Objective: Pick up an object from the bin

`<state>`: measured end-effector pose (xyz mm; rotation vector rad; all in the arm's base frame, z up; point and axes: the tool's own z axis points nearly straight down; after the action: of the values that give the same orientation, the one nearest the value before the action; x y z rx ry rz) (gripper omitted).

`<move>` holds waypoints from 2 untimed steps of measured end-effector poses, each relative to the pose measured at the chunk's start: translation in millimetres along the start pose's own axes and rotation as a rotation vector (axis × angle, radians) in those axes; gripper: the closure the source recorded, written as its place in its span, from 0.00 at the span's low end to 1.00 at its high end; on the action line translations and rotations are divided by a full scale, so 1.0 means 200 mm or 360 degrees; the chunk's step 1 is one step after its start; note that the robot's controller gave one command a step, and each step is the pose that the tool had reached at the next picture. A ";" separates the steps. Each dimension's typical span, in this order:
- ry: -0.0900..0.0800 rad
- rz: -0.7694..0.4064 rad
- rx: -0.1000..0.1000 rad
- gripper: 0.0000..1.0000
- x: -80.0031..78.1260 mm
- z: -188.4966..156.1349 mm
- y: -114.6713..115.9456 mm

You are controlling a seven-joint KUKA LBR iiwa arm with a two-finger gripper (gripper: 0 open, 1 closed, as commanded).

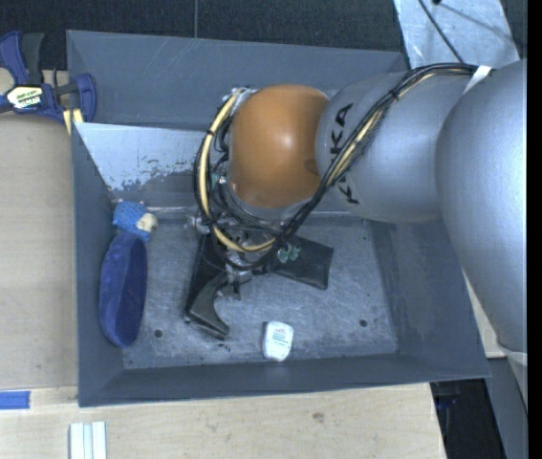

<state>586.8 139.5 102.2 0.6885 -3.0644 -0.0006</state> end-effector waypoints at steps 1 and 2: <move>0.0013 -0.0070 -0.0014 0.00 -0.08 0.14 -0.13; 0.0012 -0.0065 -0.0017 0.00 -0.08 0.13 -0.13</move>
Offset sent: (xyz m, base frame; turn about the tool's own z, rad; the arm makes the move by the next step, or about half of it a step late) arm 0.0254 -0.0201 -0.0322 -0.0450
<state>612.8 123.5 76.1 0.7481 -3.0400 -0.0143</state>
